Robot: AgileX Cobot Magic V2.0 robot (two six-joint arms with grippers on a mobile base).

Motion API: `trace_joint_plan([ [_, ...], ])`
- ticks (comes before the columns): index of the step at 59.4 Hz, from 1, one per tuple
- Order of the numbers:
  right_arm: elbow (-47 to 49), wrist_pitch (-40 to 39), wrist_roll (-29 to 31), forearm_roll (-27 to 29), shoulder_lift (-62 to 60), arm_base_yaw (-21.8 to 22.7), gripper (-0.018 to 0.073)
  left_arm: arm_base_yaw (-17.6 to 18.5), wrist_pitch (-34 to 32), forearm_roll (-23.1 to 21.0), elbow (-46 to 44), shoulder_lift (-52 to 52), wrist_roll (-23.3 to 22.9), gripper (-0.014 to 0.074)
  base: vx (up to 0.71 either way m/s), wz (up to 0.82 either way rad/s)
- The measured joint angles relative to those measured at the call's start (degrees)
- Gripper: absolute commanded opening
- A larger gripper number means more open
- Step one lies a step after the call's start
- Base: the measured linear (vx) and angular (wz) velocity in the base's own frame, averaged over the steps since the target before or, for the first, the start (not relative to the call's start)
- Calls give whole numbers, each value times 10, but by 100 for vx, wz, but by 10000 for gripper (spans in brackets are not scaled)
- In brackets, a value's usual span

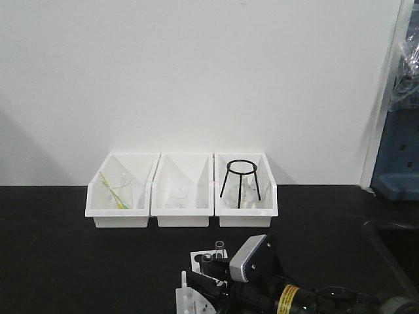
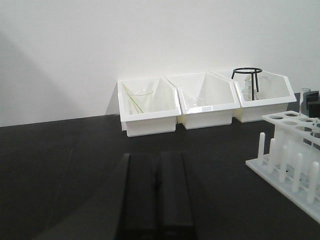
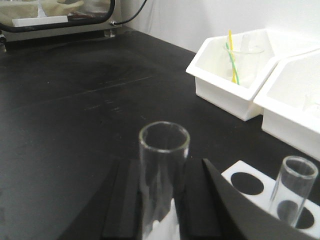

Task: Flip and reinsert test tube from rack
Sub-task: 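Lower the flipped tube into a rack hole with the right gripper, then open the right gripper and raise it away from the rack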

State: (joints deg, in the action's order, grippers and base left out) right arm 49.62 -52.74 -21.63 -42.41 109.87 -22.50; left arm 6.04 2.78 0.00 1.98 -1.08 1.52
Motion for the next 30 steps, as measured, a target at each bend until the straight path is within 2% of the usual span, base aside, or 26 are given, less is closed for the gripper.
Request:
trace_joint_plan([
  [7, 1, -8, 0, 4, 5, 0, 31, 0, 0, 0, 0, 0, 0, -6, 0, 0],
  [13, 1, -9, 0, 4, 5, 0, 99, 0, 0, 0, 0, 0, 0, -6, 0, 0],
  [30, 1, -33, 0, 6, 10, 0, 448, 0, 0, 0, 0, 0, 0, -6, 0, 0],
])
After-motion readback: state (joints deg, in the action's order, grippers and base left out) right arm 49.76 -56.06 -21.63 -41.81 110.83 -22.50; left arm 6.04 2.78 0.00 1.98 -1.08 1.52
